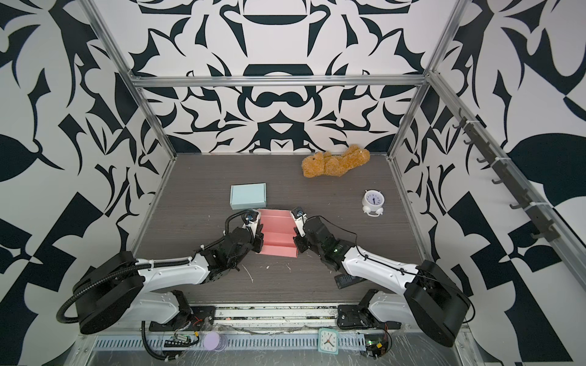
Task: Fold the paper box
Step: 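Lower the pink lid down over the tray with both grippers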
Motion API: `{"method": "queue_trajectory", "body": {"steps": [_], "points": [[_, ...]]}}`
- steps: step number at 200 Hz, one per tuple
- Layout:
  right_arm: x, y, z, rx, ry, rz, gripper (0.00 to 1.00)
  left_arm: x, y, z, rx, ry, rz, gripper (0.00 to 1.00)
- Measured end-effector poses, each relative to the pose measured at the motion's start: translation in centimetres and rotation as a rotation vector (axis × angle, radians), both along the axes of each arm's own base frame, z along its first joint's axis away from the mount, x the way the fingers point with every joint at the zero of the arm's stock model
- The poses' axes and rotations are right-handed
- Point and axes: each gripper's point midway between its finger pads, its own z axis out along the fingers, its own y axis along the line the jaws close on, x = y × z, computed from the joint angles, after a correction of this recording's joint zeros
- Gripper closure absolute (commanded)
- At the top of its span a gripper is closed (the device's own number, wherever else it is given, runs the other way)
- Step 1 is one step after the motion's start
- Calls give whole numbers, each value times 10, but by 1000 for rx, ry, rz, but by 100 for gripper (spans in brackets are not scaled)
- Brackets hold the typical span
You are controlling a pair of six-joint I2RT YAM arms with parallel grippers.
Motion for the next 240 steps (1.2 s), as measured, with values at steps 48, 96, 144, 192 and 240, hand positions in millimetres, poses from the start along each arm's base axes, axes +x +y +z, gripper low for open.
{"method": "queue_trajectory", "body": {"steps": [48,96,144,192,240], "points": [[-4,1,0,7,2,14,81,-6,0,-1,34,-23,9,91],[-14,1,0,11,12,38,80,-16,1,-2,57,-46,4,91],[-21,-3,-3,1,27,47,80,-27,-2,-4,79,-69,-15,91],[-32,-9,-6,-8,47,54,79,-41,-7,-8,85,-74,-55,89],[-40,-14,-12,-16,74,52,78,-55,-11,-13,93,-66,-105,86]]}}
